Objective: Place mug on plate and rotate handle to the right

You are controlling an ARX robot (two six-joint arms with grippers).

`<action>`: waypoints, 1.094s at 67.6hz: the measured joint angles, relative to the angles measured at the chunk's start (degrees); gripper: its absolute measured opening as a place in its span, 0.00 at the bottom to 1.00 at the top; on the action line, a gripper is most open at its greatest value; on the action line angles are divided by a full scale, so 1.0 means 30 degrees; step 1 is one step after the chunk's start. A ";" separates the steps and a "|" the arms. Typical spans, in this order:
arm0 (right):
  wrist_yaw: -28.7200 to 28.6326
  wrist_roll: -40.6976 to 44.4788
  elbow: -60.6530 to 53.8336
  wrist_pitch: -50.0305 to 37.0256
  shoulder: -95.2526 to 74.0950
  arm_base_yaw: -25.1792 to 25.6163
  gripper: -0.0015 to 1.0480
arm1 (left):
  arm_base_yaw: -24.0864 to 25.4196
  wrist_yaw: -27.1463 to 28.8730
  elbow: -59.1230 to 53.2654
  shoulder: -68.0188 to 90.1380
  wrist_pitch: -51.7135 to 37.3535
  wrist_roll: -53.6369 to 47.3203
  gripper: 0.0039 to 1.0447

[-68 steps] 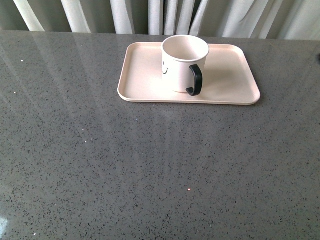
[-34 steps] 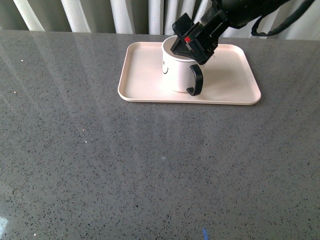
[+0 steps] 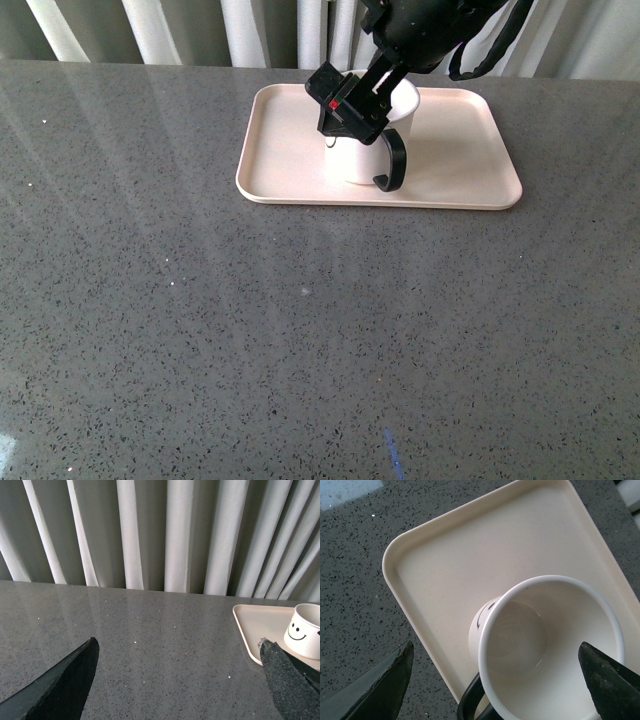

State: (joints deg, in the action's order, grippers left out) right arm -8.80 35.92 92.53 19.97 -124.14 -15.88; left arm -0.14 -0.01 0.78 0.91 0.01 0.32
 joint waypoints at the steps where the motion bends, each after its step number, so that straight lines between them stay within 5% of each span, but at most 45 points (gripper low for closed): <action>1: 0.0000 -0.0029 0.0095 0.0066 -0.0066 -0.0007 0.91 | 0.0000 0.0000 0.0000 0.0000 0.0000 0.0000 0.91; 27: 0.0466 -0.0918 0.2543 0.1945 -0.1792 -0.0459 0.89 | 0.0000 0.0000 0.0000 0.0000 0.0000 0.0000 0.91; 65: 0.1020 -0.0736 0.3490 0.2943 -0.2390 -0.0430 0.04 | 0.0000 0.0000 0.0000 0.0000 0.0000 0.0000 0.91; 74: 0.0918 -0.0532 0.3599 0.3009 -0.2390 -0.0255 0.02 | 0.0000 0.0000 0.0000 0.0000 0.0000 -0.0007 0.91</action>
State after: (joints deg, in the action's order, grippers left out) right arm -6.04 34.33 103.33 28.99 -131.31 -16.64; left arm -0.14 -0.01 0.78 0.91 0.01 0.30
